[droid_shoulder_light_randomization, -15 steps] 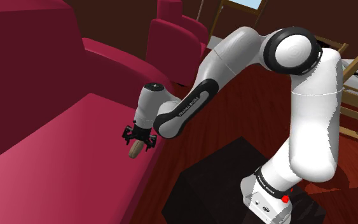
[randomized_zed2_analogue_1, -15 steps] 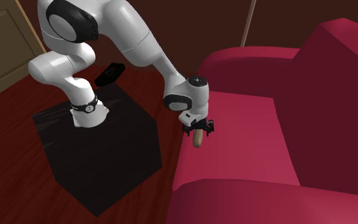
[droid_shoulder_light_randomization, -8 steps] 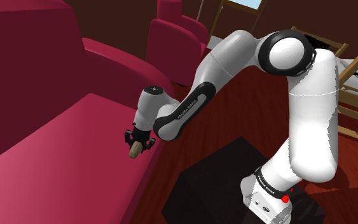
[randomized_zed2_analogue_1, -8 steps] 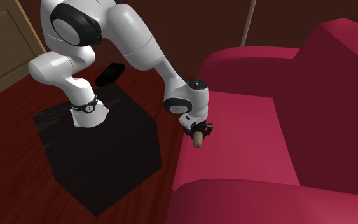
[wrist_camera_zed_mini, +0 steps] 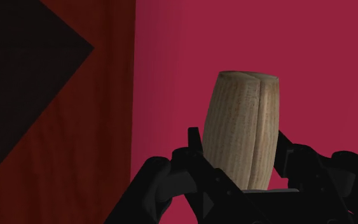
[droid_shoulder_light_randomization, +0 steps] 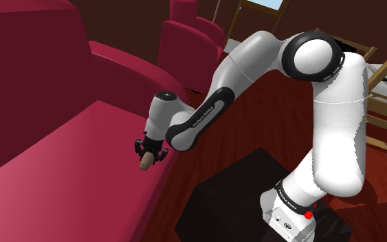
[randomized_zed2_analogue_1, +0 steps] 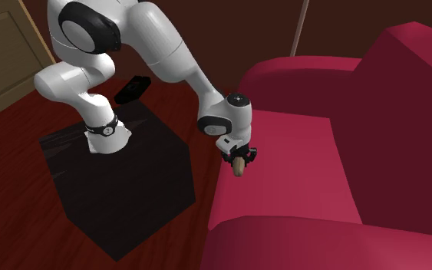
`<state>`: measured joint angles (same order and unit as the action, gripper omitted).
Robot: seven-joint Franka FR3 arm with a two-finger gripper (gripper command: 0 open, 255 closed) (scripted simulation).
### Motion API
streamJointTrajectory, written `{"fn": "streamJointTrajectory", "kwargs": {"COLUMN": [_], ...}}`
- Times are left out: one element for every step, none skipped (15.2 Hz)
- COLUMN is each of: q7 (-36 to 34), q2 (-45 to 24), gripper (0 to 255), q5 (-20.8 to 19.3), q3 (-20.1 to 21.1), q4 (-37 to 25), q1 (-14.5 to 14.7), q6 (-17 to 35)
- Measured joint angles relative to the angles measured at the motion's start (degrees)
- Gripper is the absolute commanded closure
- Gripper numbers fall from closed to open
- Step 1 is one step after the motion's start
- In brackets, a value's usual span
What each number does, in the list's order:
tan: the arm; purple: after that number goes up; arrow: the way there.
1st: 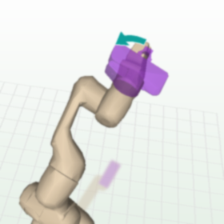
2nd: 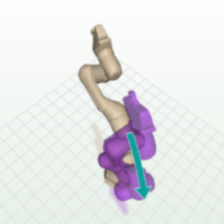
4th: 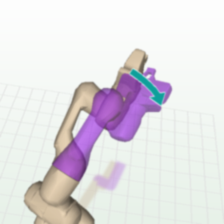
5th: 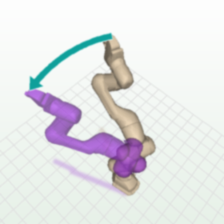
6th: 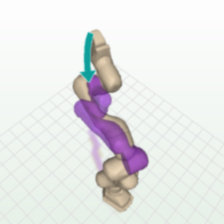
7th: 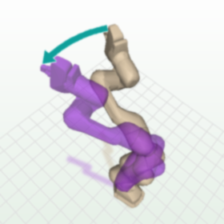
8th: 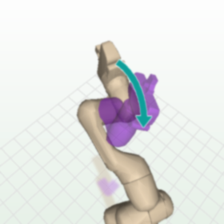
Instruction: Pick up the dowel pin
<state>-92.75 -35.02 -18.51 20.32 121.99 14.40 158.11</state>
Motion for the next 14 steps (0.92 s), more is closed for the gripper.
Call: {"fn": "streamJointTrajectory", "kwargs": {"q7": [0.2, 0.4, 0.5, 0.8, 1.1, 1.3, 1.6, 1.9, 2.1, 2.3, 2.5, 2.8, 3.0, 3.3], "q2": [0.7, 1.2, 1.8, 2.5, 3.2, 3.8, 4.5, 5.2, 6.0, 6.6, 7.3, 7.9, 8.5, 9.1], "gripper": [255, 255, 255, 255, 255, 255, 255, 255, 255, 255, 255, 255, 255, 255], "q5": [0.3, 0.6, 0.8, 1.2, 1.6, 1.9, 2.3, 2.7, 3.1, 3.6, 4.0, 4.3, 4.7, 5.1], "q3": [0.4, 0.7, 1.1, 1.5, 2.0, 2.3, 2.8, 3.2, 3.6, 4.1, 4.5, 4.8, 5.2, 5.5], "q4": [0.2, 0.3, 0.5, 0.8, 0.9, 0.9, 1.1, 1.3, 1.5, 1.5, 1.7, 1.8, 1.9, 2.2], "q1": [-0.3, -0.6, -0.9, -1.3, -1.7, -2.0, -2.3, -2.7, -3.0, -3.3, -3.6, -3.9, -4.2, -4.5], "q6": [-0.5, -0.9, -1.3, -1.7, -2.4, -3.0, -3.4, -4.0, -4.5, -5.2, -5.6, -6.1, -6.6, -6.9]}}
